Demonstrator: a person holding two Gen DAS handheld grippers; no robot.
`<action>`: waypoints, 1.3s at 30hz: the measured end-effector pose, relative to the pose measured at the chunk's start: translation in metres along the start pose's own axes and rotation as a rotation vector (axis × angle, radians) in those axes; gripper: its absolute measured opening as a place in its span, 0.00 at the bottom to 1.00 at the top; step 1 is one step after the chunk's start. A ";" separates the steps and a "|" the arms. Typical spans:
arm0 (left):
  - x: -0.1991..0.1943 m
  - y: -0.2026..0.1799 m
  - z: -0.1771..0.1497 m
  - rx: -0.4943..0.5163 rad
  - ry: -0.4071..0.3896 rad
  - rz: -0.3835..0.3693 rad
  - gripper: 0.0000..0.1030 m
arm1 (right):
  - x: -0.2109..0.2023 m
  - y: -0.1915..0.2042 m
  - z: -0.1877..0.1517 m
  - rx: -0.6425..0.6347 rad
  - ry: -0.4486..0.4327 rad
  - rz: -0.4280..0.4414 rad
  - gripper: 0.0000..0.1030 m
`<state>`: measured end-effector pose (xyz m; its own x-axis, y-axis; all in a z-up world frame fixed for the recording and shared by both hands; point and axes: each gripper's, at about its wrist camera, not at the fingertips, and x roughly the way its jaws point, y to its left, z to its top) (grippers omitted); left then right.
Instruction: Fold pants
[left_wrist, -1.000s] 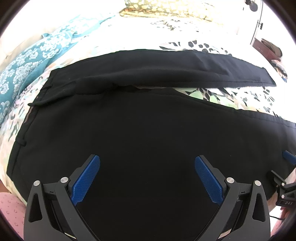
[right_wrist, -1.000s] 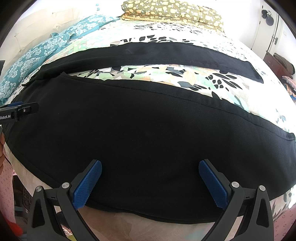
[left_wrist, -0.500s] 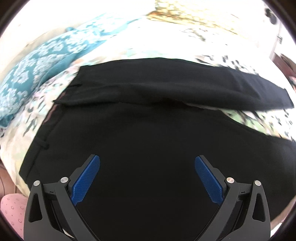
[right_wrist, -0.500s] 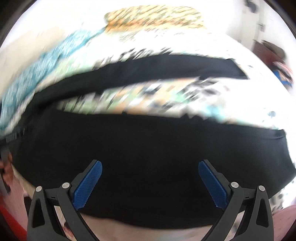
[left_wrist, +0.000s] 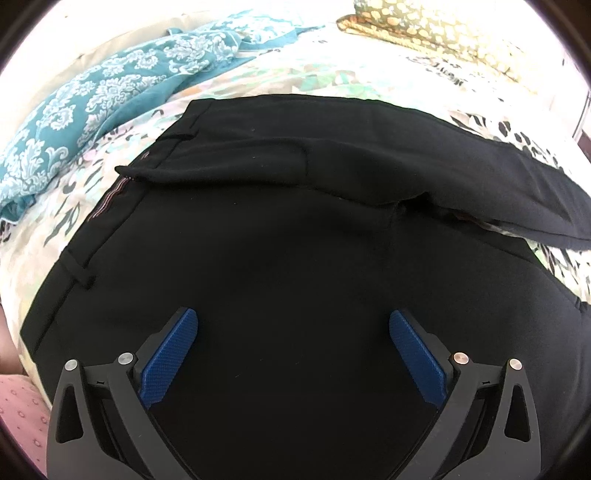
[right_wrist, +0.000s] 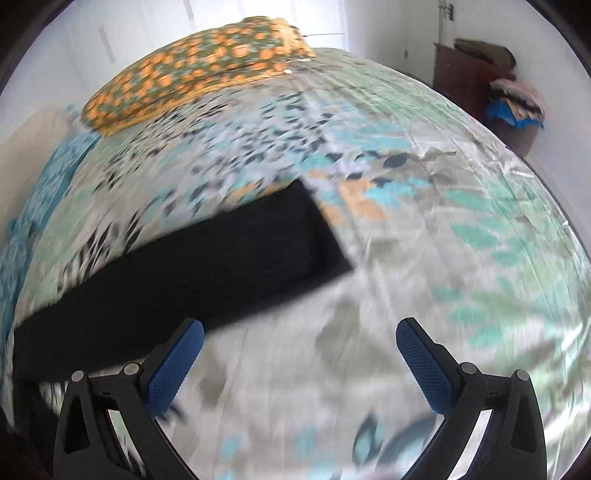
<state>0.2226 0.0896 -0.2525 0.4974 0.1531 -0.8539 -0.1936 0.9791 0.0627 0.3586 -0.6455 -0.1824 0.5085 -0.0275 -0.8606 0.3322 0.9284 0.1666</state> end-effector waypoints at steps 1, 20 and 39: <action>0.000 0.000 0.000 -0.001 -0.005 -0.001 1.00 | 0.010 -0.004 0.013 0.023 0.012 0.012 1.00; 0.002 -0.003 -0.003 -0.001 -0.057 0.009 1.00 | 0.011 0.047 0.048 -0.352 -0.024 0.057 0.06; -0.002 -0.002 -0.004 -0.008 -0.051 0.018 1.00 | -0.201 -0.063 -0.220 0.027 -0.088 -0.193 0.37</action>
<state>0.2191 0.0870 -0.2529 0.5360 0.1773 -0.8254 -0.2098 0.9750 0.0731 0.0609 -0.6175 -0.1257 0.5005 -0.2373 -0.8326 0.4506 0.8926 0.0165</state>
